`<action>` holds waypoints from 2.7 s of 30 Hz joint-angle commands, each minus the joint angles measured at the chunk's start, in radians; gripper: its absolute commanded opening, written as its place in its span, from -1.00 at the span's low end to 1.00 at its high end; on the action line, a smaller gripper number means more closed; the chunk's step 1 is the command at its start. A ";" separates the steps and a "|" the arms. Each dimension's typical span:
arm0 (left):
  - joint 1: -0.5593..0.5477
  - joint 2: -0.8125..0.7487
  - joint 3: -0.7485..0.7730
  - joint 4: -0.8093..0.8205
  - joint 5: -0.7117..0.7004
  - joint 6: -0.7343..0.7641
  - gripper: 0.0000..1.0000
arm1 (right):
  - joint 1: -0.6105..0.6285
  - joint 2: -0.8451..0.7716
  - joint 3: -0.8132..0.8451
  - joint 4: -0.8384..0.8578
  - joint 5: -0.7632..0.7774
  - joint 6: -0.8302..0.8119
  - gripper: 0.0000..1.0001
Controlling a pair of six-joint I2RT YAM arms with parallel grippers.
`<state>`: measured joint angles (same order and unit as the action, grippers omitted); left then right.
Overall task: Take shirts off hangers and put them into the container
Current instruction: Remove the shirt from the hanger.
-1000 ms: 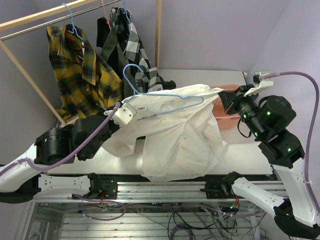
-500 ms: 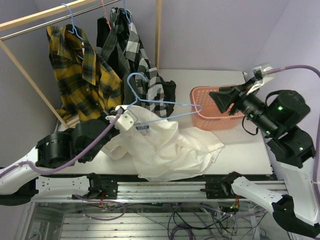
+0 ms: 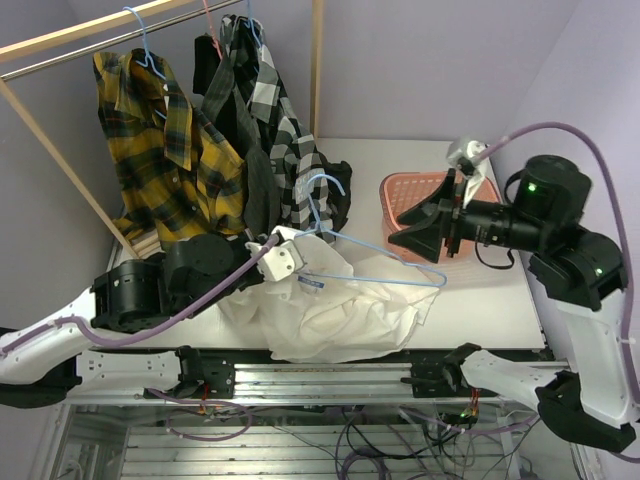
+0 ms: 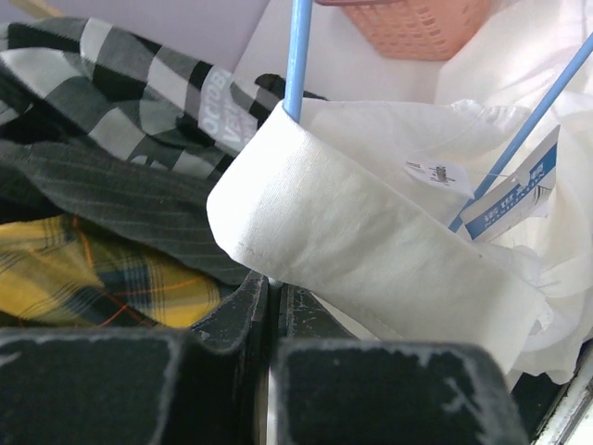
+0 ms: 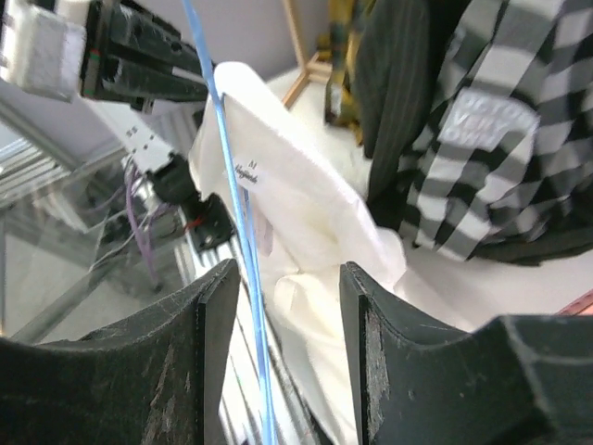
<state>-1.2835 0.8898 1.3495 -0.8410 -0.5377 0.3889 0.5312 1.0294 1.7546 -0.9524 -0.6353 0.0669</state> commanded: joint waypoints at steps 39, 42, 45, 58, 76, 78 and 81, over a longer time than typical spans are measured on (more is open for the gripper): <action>0.004 0.094 0.009 0.118 -0.105 -0.063 -0.49 | -0.004 -0.077 -0.029 -0.218 0.285 0.032 -1.00; 0.004 0.146 0.033 0.087 -0.077 -0.085 -0.27 | -0.004 -0.061 0.009 -0.267 0.356 0.045 -1.00; 0.004 0.176 0.044 0.087 -0.064 -0.089 0.42 | -0.004 -0.059 0.000 -0.294 0.415 0.055 -1.00; 0.004 0.088 0.038 0.104 -0.062 -0.134 -0.22 | -0.004 0.023 0.265 -0.408 0.434 0.152 -1.00; 0.004 -0.024 0.019 0.099 -0.088 -0.146 -0.28 | -0.004 -0.074 0.295 -0.388 0.368 0.283 -1.00; 0.004 -0.047 0.011 0.101 -0.089 -0.162 -0.29 | -0.004 -0.084 0.274 -0.371 0.396 0.290 -1.00; 0.004 -0.081 -0.002 0.095 -0.092 -0.199 -0.31 | -0.004 -0.072 0.285 -0.356 0.498 0.291 -1.00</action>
<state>-1.2800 0.8509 1.3655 -0.7517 -0.6235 0.2451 0.5293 0.9558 2.0331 -1.3777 -0.2352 0.3393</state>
